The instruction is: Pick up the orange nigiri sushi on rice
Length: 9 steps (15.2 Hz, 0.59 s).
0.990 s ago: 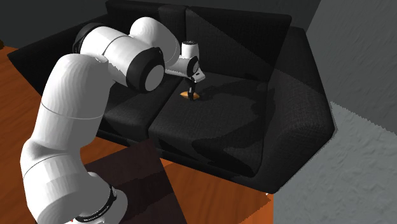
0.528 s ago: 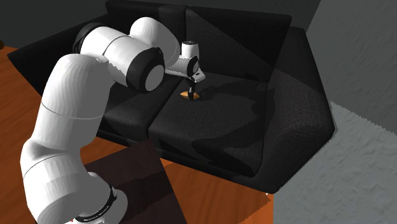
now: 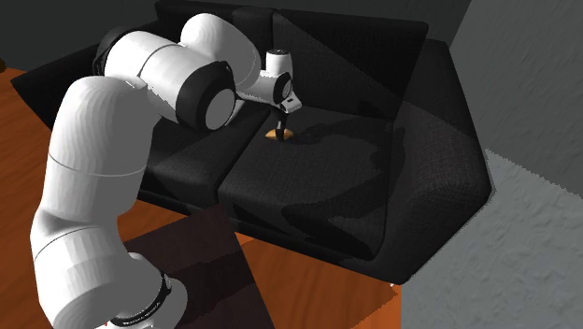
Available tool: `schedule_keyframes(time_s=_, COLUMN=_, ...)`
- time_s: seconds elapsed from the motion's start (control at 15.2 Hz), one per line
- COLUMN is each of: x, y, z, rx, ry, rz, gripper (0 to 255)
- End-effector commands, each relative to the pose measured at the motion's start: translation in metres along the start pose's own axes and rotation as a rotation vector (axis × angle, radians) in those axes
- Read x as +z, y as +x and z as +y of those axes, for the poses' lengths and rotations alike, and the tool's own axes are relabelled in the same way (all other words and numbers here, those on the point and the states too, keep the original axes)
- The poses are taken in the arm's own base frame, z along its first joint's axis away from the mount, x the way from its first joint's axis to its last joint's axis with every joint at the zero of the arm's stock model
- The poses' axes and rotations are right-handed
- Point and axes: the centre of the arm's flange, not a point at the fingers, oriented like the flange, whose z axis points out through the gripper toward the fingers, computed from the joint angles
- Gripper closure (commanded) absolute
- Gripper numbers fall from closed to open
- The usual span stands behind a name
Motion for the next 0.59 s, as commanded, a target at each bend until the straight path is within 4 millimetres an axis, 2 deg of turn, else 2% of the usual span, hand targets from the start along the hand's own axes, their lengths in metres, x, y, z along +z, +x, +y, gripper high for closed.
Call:
schedule_keyframes(time_s=0.0, x=-0.010, y=0.000, z=-0.001, rx=0.000, ry=0.000, rz=0.000, gripper=255)
schedule_keyframes(time_s=0.4, x=-0.042, y=0.000, z=-0.002, rx=0.000, ry=0.000, rz=0.000, gripper=255)
schedule_keyframes(time_s=0.53, x=-0.043, y=0.000, z=-0.002, rx=0.000, ry=0.000, rz=0.000, gripper=255)
